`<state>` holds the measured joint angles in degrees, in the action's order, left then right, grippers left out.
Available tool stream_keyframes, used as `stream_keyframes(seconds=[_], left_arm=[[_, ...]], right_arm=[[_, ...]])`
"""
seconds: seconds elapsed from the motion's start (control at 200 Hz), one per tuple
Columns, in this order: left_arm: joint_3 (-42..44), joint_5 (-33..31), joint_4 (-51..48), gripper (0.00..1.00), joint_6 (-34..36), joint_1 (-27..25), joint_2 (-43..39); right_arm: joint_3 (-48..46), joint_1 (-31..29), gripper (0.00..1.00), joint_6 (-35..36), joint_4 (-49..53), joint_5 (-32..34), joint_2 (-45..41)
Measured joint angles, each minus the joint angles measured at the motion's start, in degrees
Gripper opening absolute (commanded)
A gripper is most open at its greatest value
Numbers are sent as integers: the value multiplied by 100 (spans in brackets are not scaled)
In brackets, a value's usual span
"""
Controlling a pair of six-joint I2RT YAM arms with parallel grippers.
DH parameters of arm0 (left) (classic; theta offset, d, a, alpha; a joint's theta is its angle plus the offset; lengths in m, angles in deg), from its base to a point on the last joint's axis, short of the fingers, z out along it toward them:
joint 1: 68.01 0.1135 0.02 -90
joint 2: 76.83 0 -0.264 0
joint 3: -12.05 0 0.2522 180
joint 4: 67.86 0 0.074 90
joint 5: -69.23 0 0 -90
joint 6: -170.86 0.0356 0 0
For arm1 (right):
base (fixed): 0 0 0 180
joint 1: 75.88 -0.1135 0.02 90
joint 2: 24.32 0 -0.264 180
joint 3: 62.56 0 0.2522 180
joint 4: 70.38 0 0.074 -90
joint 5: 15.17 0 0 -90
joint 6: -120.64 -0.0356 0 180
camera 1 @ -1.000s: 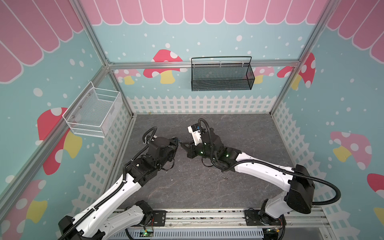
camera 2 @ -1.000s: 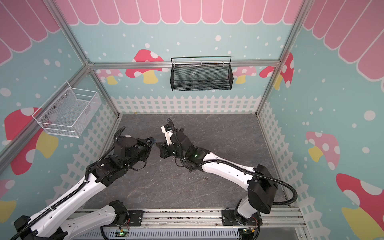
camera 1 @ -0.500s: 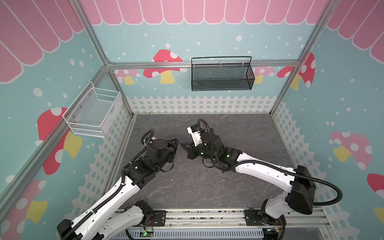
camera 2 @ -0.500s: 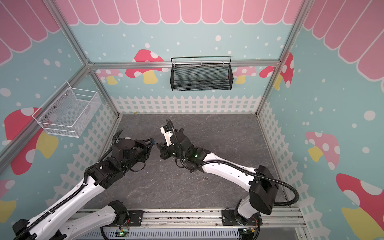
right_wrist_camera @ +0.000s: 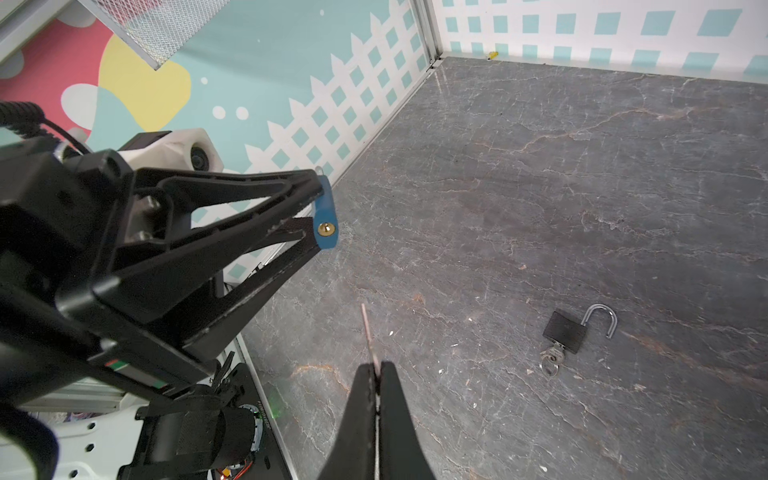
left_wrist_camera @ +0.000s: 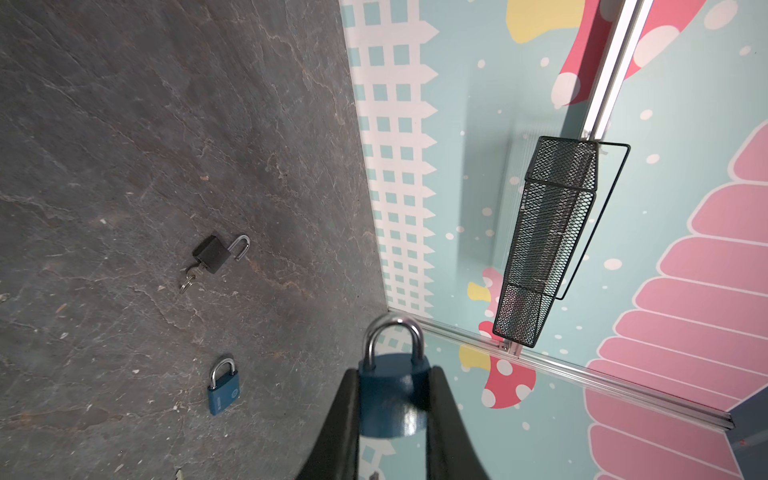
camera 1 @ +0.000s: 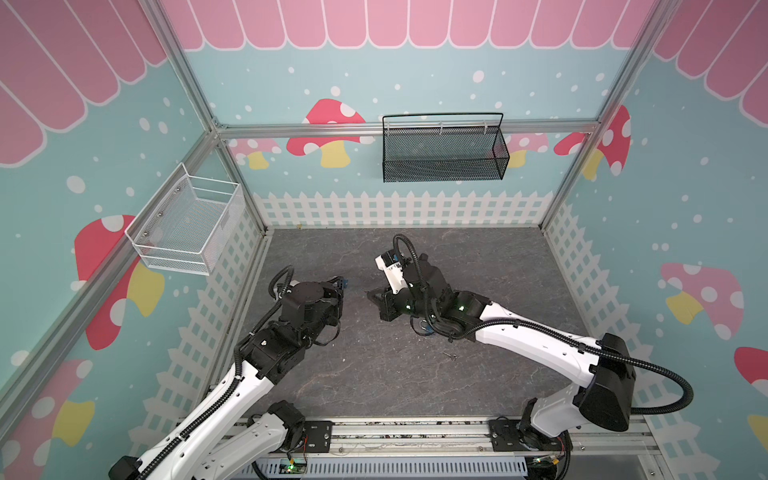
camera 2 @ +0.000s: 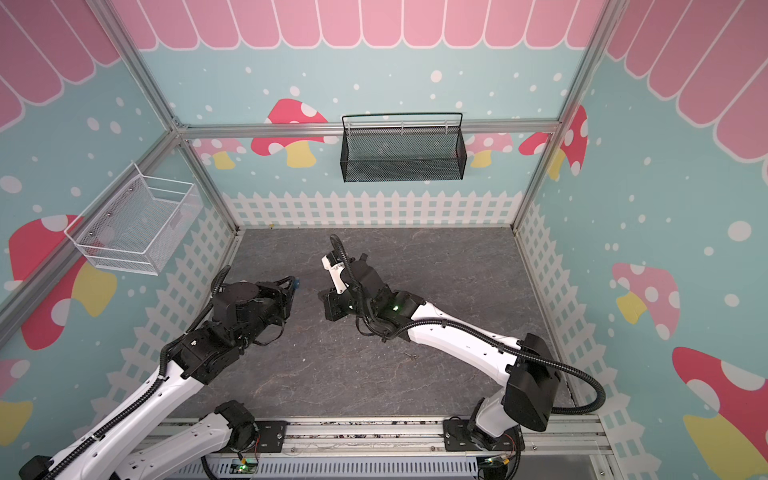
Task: Unlock with the key
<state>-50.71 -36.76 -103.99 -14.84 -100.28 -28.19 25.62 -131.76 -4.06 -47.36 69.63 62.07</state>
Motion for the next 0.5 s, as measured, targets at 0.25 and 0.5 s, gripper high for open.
stream_keyframes(seconds=[0.25,0.5], left_arm=[[74,319,328,0,-83,0,155],[74,514,466,0,-94,2,164]], right_arm=[[164,0,0,164,-76,-87,7],[181,39,0,212,-76,-46,20]])
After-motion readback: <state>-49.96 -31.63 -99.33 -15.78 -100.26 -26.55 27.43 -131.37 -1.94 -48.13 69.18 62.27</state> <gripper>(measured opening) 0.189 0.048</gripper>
